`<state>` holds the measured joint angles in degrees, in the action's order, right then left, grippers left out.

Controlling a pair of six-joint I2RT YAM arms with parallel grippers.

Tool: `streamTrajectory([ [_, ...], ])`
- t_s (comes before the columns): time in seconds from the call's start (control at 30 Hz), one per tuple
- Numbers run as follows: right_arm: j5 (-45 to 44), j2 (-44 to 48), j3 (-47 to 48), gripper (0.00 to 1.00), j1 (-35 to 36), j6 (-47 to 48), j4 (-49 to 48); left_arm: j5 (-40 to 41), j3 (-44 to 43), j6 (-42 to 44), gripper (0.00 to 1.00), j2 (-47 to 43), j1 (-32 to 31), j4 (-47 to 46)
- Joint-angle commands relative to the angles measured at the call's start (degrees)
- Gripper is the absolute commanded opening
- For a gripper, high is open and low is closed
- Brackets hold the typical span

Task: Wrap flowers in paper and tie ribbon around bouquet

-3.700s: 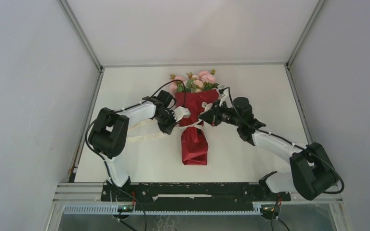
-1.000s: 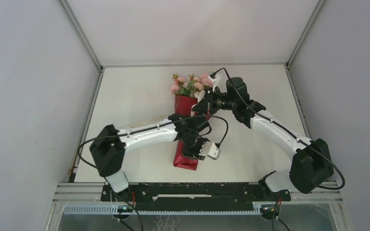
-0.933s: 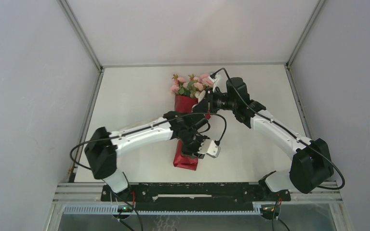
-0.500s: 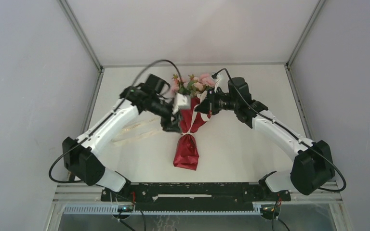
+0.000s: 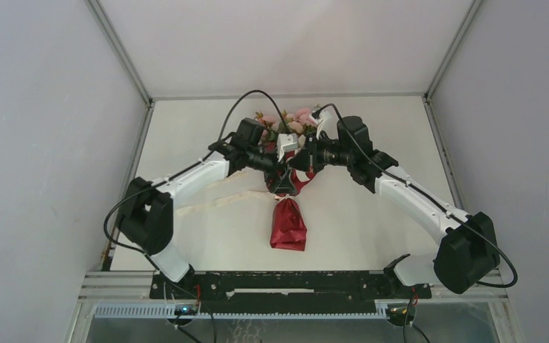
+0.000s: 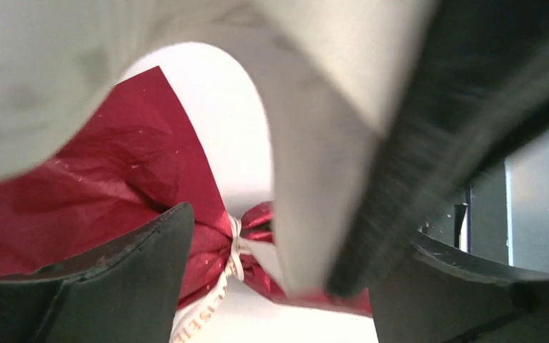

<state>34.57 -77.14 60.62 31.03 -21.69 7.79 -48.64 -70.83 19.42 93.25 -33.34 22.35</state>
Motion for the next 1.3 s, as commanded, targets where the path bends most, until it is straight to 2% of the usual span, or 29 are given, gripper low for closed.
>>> streamTrajectory([
  [0.0,0.2,2.4,2.3,0.0,0.6,1.3,-0.3,-1.0,-2.1,-2.4,0.8,3.6,-1.3,-5.0],
  [0.03,0.2,2.8,2.3,0.0,0.6,1.5,0.2,-1.5,-2.0,-2.1,0.72,4.2,-1.3,-4.9],
  [0.1,-0.2,3.5,2.2,0.04,0.6,2.2,1.3,-2.2,-1.7,-1.4,0.41,5.2,-1.3,-4.4],
  [0.17,-1.1,4.6,1.4,0.12,0.4,2.6,2.0,-3.0,-1.2,-1.0,0.16,5.4,-1.3,-4.0],
  [0.2,-2.0,5.3,0.6,0.16,0.2,2.9,2.8,-3.4,-0.9,-0.7,0.05,5.3,-1.3,-3.7],
  [0.23,-3.5,6.1,0.0,0.19,-0.3,3.1,4.1,-3.4,-0.5,-0.4,0.01,5.1,-1.4,-3.5],
  [0.3,-8.6,8.2,-1.7,0.23,-2.2,2.8,7.1,-3.1,1.0,0.2,0.0,4.5,-1.2,-3.5],
  [0.4,-13.6,12.6,-5.6,0.19,-9.3,0.1,9.5,-1.7,2.5,0.8,0.0,4.0,-1.2,-3.4],
  [0.47,-11.8,15.7,-8.1,0.15,-16.3,-2.1,9.9,-0.4,3.1,1.3,0.0,4.0,-1.3,-3.4],
  [0.57,-6.8,21.2,-10.4,0.0,-24.0,-1.7,8.6,1.9,3.5,1.9,0.0,3.7,-1.3,-3.3],
  [0.7,-4.6,25.2,-10.2,0.0,-26.8,1.3,9.4,4.1,3.2,3.2,0.0,2.7,-1.2,-2.3],
  [0.77,-7.6,25.7,-9.0,0.09,-28.3,2.6,13.0,4.6,2.6,3.2,0.0,2.2,-1.3,-1.6],
  [0.83,-12.8,24.4,-7.6,0.41,-30.3,2.5,18.2,4.4,2.4,2.6,0.0,1.5,-1.3,-1.2],
  [0.9,-13.4,21.4,-6.8,0.64,-34.5,2.4,22.7,4.0,2.7,2.0,0.0,0.9,-1.3,-1.5],
  [0.93,-14.6,20.3,-6.2,0.9,-35.3,1.8,25.2,3.9,3.0,1.5,0.0,0.6,-1.3,-1.7],
  [0.97,-15.7,20.3,-6.1,0.99,-34.8,1.7,26.2,3.9,3.1,0.9,0.0,0.6,-1.3,-1.8],
  [1.0,-17.8,21.6,-6.5,1.0,-32.6,1.6,26.0,3.8,3.1,0.4,0.0,0.7,-1.3,-1.9],
  [1.03,-21.0,23.7,-7.3,1.0,-27.3,1.3,24.6,3.7,3.1,0.1,0.0,0.7,-1.3,-1.8],
  [1.07,-22.0,26.4,-9.0,1.0,-23.5,0.9,20.7,3.5,3.1,0.0,0.0,0.8,-1.3,-1.9],
  [1.1,-18.7,28.9,-12.5,1.0,-20.7,0.5,15.6,3.5,3.1,0.1,0.0,0.8,-1.2,-1.9],
  [1.2,2.6,32.8,-20.9,0.97,-15.9,-0.8,-1.7,4.4,2.6,-0.1,0.0,1.0,-1.3,-1.9],
  [1.23,6.3,33.0,-22.9,0.96,-14.1,-0.4,-5.5,4.7,2.4,0.0,0.0,1.0,-1.2,-1.8],
  [1.27,6.4,32.7,-24.6,0.95,-11.9,0.0,-8.8,4.7,2.1,0.0,0.0,1.0,-1.2,-1.5],
])
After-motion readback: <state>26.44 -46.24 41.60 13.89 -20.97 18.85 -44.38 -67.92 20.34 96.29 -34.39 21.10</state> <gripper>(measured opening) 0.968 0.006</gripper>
